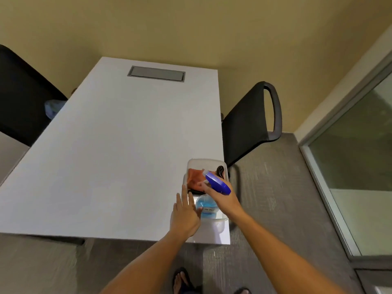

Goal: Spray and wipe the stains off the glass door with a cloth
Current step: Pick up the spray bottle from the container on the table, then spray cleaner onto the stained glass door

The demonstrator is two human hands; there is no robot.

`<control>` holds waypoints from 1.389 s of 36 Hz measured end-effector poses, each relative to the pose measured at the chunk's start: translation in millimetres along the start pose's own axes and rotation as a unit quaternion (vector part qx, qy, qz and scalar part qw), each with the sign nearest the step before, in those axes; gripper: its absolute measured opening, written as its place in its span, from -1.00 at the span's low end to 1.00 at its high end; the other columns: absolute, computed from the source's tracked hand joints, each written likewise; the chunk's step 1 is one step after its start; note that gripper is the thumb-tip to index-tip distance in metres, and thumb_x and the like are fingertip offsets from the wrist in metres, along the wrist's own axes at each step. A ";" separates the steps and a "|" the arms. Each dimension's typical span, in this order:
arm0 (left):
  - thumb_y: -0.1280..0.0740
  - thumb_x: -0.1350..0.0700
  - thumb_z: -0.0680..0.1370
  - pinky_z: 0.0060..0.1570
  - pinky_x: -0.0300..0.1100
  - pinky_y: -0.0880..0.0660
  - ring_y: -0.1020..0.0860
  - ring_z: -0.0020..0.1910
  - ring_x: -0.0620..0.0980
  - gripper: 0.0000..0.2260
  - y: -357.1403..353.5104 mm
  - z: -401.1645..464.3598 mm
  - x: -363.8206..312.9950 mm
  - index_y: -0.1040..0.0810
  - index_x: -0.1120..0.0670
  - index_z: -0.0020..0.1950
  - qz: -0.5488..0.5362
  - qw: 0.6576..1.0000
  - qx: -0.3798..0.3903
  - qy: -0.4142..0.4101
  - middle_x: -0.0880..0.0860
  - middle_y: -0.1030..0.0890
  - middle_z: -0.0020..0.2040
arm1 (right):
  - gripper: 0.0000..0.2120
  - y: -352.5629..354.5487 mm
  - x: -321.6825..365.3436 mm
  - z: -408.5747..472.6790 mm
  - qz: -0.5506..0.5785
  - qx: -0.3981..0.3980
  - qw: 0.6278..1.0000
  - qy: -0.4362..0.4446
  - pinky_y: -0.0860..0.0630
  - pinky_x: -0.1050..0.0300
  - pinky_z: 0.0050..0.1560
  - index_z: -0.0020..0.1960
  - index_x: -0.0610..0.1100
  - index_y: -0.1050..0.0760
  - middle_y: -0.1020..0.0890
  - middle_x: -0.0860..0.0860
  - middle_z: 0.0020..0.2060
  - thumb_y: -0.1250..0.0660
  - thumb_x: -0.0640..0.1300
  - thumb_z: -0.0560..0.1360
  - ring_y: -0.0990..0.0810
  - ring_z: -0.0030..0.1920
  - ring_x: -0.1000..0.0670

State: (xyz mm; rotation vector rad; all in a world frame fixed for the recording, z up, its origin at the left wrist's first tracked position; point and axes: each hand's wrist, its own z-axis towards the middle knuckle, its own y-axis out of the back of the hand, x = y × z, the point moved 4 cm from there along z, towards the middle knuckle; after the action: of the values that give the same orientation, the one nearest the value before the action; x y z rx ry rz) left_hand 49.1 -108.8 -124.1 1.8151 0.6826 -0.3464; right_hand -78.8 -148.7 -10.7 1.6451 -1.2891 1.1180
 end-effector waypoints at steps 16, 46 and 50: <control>-0.07 -0.26 0.67 0.58 0.19 0.02 0.19 0.64 0.28 -0.36 4.9 0.2 -12.4 0.07 -0.05 0.67 0.156 0.986 0.026 0.051 0.15 0.31 0.65 | -0.78 71.5 112.0 -68.3 0.087 -0.076 0.981 0.155 -0.64 -0.04 0.11 0.08 0.03 -0.67 -0.73 -0.01 -0.12 -0.32 0.02 0.51 -0.70 -0.02 -0.03; -0.27 -0.05 0.64 0.61 0.04 0.15 0.07 0.65 0.22 -0.37 -161.6 -152.6 -332.0 -0.11 0.10 0.64 0.104 0.954 0.028 -0.279 0.12 -0.10 0.66 | -0.57 369.1 13.0 -350.4 0.137 -0.293 0.933 0.156 -0.51 0.00 0.05 0.02 0.04 -0.70 -0.73 0.00 -0.10 -0.47 0.35 0.37 -0.68 -0.08 0.00; -0.26 -0.07 0.64 0.61 0.03 0.18 0.10 0.65 0.20 -0.31 -200.3 -176.6 -382.3 -0.02 0.12 0.66 0.110 0.938 0.058 -0.323 0.09 -0.07 0.66 | -0.71 409.9 -3.6 -397.3 0.161 -0.382 0.897 0.154 -0.44 0.08 -0.04 -0.14 0.04 -0.67 -0.69 0.06 -0.18 -0.50 0.24 0.33 -0.66 -0.18 0.04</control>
State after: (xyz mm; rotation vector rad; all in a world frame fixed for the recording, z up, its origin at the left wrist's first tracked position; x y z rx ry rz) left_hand -391.0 -7.0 -8.0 1.7192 -0.0017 -0.7966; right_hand -552.3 133.9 136.8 0.6623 -1.5468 0.8361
